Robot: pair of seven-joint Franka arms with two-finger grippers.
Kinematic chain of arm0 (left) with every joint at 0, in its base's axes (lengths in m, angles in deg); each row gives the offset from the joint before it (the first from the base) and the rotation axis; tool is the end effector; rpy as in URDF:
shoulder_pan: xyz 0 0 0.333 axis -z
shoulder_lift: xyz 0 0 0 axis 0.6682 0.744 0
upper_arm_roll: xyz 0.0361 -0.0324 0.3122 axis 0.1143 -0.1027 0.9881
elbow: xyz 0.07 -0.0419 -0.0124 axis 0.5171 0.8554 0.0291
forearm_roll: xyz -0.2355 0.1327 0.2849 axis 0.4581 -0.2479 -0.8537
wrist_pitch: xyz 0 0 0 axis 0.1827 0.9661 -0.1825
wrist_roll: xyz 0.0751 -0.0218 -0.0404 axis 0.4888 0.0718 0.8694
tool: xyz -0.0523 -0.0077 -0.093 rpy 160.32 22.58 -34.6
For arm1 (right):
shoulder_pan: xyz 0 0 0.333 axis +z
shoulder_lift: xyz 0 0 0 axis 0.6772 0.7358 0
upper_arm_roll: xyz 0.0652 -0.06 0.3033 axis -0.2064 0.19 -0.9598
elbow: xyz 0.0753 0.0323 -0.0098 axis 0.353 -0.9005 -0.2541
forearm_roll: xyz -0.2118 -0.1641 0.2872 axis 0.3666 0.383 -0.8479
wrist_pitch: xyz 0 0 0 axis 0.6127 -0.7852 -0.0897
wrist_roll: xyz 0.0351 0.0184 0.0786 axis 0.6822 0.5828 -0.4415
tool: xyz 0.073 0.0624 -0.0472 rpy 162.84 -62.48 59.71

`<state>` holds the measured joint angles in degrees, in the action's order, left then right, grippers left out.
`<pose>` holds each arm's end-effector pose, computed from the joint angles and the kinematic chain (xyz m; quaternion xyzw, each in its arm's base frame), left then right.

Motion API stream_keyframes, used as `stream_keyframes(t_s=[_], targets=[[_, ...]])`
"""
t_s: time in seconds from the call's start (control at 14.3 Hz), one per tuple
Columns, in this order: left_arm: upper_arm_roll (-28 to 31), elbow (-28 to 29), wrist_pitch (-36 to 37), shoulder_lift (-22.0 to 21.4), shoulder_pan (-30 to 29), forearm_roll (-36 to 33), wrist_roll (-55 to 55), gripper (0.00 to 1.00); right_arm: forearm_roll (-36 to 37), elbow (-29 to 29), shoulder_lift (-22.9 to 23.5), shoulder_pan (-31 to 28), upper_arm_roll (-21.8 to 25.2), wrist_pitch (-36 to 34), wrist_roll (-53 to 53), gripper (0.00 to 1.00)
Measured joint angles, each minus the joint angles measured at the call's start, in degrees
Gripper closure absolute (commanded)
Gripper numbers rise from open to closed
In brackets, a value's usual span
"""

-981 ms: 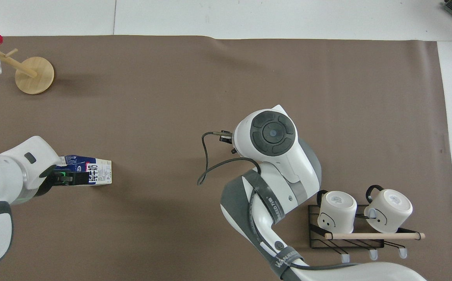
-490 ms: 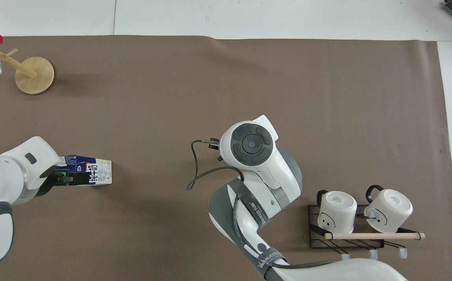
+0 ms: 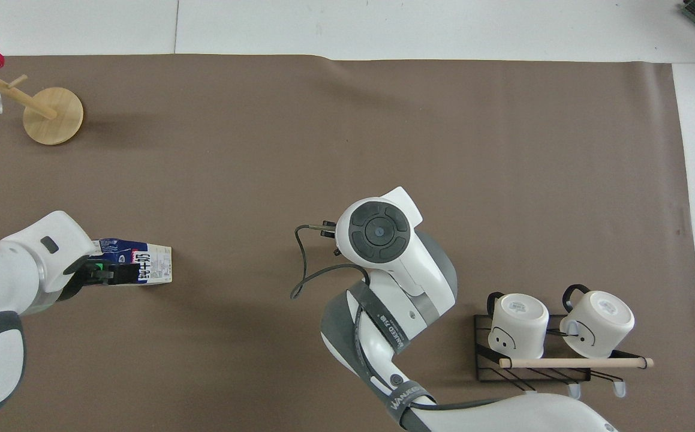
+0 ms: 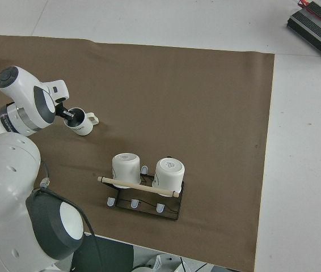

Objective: Place cup and milk on table

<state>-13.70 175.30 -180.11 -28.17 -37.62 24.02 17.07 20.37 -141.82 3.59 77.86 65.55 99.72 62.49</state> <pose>0.4507 -0.0573 0.4683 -0.9964 0.0618 -0.0575 0.0023 0.5292 0.3653 0.3464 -0.9928 0.1079 -0.0463 0.0250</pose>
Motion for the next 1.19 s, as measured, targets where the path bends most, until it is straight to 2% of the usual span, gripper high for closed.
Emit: stream_keyframes(t_s=[0.28, 0.49, 0.7, 0.91, 1.19], targets=[[0.1, 0.0, -0.4, 0.0, 0.0, 0.0, -1.2, 0.0, 0.0, 0.1, -0.1, 0.0, 0.0, 0.4, 0.1, 0.0], [0.1, 0.0, -0.5, 0.0, 0.0, 0.0, -2.2, 0.0, 0.0, 0.6, -2.3, -0.1, 0.1, 0.3, 0.1, 0.0], [0.1, 0.0, -0.5, 0.0, 0.0, 0.0, -2.5, 0.08, 0.0, 1.1, -7.5, -0.7, 0.5, -3.4, -0.1, 0.0], [0.2, 0.0, -0.6, 0.0, 0.0, 0.0, -3.1, 0.21, 0.0, 1.3, -12.5, -2.5, 0.8, -8.1, -2.3, 0.0], [0.2, 0.0, -0.6, 0.0, 0.0, 0.0, -3.4, 0.34, 0.0, 2.6, -16.2, -7.4, 1.1, -12.6, -10.1, 0.0]])
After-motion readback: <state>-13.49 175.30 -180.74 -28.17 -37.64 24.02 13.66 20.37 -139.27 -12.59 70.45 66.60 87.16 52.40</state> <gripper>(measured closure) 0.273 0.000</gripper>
